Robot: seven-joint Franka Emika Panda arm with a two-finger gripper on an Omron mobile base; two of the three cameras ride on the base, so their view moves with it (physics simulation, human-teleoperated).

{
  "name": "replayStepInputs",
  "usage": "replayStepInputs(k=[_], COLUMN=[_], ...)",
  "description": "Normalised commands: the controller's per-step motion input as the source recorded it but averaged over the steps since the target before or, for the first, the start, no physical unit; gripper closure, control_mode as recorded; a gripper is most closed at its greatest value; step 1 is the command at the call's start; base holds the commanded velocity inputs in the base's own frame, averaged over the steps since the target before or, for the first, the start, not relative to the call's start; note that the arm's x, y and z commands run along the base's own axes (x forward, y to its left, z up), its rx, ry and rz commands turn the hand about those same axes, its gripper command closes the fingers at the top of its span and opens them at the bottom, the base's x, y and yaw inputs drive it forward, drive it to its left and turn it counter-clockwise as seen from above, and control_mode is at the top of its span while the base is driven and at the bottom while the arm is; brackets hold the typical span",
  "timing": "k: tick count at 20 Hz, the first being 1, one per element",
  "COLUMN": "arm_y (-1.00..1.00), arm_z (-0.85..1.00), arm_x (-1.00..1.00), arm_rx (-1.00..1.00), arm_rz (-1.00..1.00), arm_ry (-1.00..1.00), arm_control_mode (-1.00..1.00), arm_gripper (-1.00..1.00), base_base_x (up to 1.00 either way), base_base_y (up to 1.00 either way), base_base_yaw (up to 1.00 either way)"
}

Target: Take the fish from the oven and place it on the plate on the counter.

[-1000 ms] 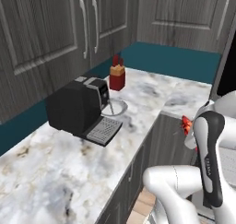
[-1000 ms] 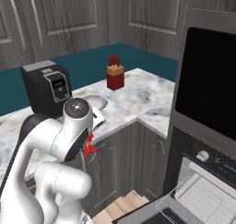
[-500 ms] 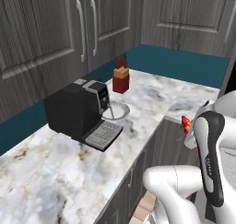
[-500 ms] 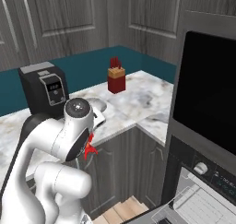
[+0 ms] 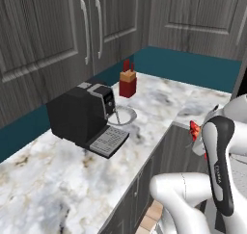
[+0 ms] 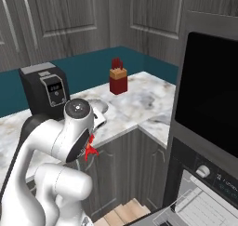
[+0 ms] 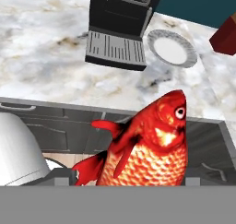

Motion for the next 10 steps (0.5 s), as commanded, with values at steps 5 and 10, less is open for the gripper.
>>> replayStepInputs(k=[5,10], arm_y=[0.0,-0.17], arm_z=[0.0,0.0], arm_x=[0.0,0.22], arm_rx=[0.0,0.0], arm_rz=[0.0,0.04], arm_ry=[0.0,0.0], arm_control_mode=[1.0,-1.0], arm_gripper=[1.0,1.0], base_base_x=[0.22,0.15], base_base_y=[-0.01,-0.03], base_base_yaw=[0.01,0.0])
